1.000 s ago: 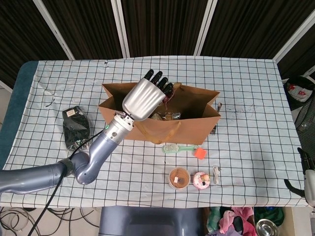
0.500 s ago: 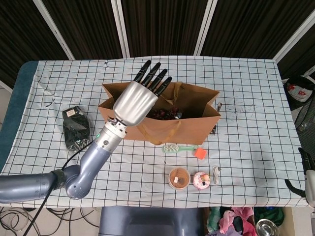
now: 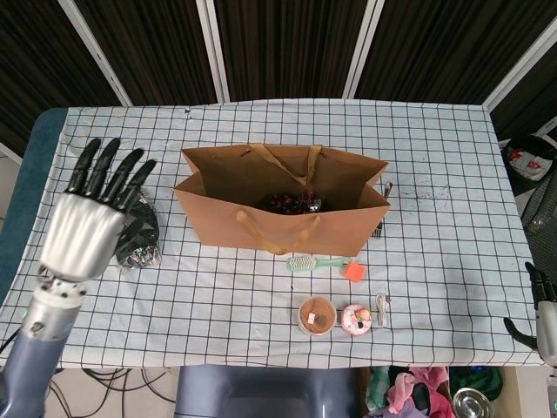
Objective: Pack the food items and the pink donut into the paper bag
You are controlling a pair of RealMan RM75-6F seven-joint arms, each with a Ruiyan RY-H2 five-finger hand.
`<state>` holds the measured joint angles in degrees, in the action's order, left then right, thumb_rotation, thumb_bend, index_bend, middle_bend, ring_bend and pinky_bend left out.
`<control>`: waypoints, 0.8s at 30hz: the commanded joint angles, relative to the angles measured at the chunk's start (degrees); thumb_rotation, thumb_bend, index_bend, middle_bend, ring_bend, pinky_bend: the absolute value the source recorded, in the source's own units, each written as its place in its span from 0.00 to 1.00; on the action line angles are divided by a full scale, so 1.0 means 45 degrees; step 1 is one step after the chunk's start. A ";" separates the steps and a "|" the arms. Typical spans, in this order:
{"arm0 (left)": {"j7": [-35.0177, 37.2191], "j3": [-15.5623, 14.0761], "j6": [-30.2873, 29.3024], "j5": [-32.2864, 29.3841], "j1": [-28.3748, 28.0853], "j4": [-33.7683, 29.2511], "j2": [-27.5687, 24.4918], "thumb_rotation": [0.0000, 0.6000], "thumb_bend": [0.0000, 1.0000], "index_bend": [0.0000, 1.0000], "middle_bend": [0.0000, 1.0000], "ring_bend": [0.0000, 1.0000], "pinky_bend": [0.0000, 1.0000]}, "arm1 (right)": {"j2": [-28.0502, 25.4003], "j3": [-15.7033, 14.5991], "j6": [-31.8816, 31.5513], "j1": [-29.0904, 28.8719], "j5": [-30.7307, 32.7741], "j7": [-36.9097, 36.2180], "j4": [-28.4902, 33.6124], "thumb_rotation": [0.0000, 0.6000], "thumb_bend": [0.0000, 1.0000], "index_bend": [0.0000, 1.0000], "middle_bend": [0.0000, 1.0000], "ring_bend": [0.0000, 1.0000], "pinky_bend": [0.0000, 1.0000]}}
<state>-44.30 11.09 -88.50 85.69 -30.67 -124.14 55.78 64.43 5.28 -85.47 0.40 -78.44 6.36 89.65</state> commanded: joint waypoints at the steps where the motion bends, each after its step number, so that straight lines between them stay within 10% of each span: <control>1: 0.3298 -0.2334 -0.1539 0.1830 0.2477 0.1168 -0.1540 1.00 0.07 0.14 0.14 0.00 0.08 | -0.0095 -0.0076 0.0045 -0.0059 -0.0258 -0.0245 0.0122 1.00 0.16 0.05 0.12 0.22 0.23; 14: 0.9289 -0.2967 -0.0025 -0.0574 0.4112 0.6654 0.0134 1.00 0.09 0.12 0.09 0.00 0.02 | -0.2145 -0.1040 0.1945 -0.1687 -0.3653 -0.1705 0.2700 1.00 0.17 0.05 0.11 0.20 0.23; 24: 1.0244 -0.2865 0.0823 -0.0213 0.4037 0.7694 0.0469 1.00 0.09 0.11 0.07 0.00 0.00 | -0.1458 -0.0742 0.4862 -0.3556 -0.3116 0.1406 0.5117 1.00 0.17 0.05 0.10 0.18 0.22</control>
<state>1.21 -1.64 -85.47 84.53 -12.60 -89.39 58.04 56.47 1.45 -67.09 -13.06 -94.02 9.10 109.83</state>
